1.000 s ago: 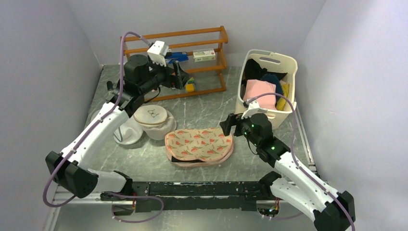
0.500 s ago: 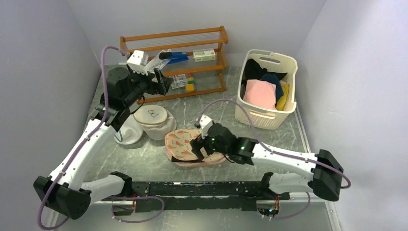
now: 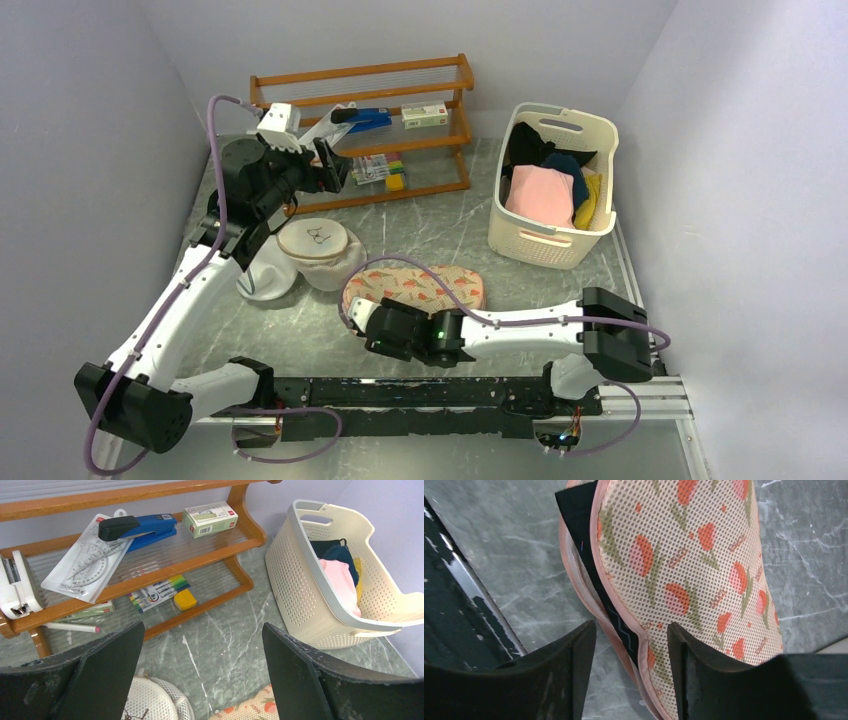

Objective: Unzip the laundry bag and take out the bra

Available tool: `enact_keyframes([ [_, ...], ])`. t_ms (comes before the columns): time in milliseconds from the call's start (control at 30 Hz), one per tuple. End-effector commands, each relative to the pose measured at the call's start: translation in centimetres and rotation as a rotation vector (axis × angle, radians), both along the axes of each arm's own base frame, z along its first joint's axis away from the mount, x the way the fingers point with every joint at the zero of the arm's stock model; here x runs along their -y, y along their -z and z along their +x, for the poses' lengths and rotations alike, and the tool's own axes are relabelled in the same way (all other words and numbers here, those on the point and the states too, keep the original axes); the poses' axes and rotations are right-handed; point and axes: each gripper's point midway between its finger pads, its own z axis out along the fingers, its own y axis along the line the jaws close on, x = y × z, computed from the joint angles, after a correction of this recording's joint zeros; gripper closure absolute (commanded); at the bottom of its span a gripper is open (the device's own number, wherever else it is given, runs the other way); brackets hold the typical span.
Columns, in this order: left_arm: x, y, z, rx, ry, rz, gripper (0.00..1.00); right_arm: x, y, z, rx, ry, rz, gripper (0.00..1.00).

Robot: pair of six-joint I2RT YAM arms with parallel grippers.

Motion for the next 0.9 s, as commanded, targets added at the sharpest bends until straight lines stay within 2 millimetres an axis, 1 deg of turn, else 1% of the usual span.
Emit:
enact_keyframes([
  [0,-0.1,-0.3,0.5,0.011,0.011,-0.029,0.01,0.3,0.2,0.6,0.075,0.001,-0.079,0.50],
  [67,-0.1,-0.2,0.6,0.006,0.011,-0.030,0.01,0.3,0.7,0.6,0.085,-0.001,-0.095,0.57],
  [300,-0.2,-0.1,0.7,0.000,0.007,-0.031,0.01,0.0,0.9,1.2,0.141,0.013,-0.111,0.61],
  [467,0.0,0.2,0.8,-0.009,0.013,-0.034,0.01,-0.1,1.2,1.5,0.163,0.023,-0.110,0.70],
  [567,0.1,0.2,0.8,-0.013,0.019,-0.037,0.01,-0.3,1.3,1.3,0.149,0.010,-0.098,0.70],
  [667,0.3,0.4,0.8,-0.019,0.028,-0.040,0.01,-0.5,1.5,1.0,0.138,0.002,-0.087,0.60],
  [733,0.3,0.4,0.9,-0.020,0.031,-0.042,0.01,-0.6,1.6,1.0,0.138,0.001,-0.083,0.60],
  [800,0.3,0.4,0.9,-0.022,0.032,-0.041,0.01,-0.6,1.6,1.2,0.148,0.008,-0.082,0.62],
  [867,0.3,0.4,0.9,-0.021,0.032,-0.041,0.01,-0.6,1.6,1.4,0.161,0.017,-0.088,0.69],
])
